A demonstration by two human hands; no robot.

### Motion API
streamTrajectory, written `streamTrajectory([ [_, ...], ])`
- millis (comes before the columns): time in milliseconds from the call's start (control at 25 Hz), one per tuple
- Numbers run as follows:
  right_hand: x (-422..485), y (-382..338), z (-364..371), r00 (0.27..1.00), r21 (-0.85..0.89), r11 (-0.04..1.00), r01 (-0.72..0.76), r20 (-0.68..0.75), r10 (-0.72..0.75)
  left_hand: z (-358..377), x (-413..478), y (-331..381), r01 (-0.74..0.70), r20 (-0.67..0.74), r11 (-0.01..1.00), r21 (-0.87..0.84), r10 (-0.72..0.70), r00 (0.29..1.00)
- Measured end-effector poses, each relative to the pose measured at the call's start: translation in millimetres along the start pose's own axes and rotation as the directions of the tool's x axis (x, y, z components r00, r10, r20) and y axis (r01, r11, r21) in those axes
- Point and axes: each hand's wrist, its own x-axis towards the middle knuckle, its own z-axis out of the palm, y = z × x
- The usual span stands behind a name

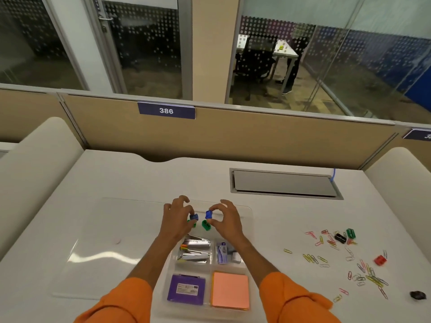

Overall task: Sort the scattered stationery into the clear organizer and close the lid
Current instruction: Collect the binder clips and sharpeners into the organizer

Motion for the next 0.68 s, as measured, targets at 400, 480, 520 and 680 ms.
streamTrajectory([
  [400, 17, -4, 3, 1.000, -0.128, 0.992, 0.016, 0.003, -0.016, 2, 21, -10, 0.017, -0.057, 0.999, -0.038, -0.019, 0.998],
  [480, 18, -1, -6, 1.000, -0.107, 0.994, 0.008, -0.003, -0.008, -3, 21, -11, 0.025, -0.063, 0.997, -0.075, -0.030, 0.998],
  [520, 17, 1, -10, 1.000, -0.088, 0.996, 0.001, -0.009, -0.002, -4, 20, -10, 0.022, -0.071, 0.996, -0.089, -0.029, 0.997],
  [680, 11, 11, -28, 0.996, 0.015, 0.999, 0.031, -0.079, -0.030, -7, 17, 3, -0.016, -0.079, 0.990, -0.140, 0.005, 0.997],
])
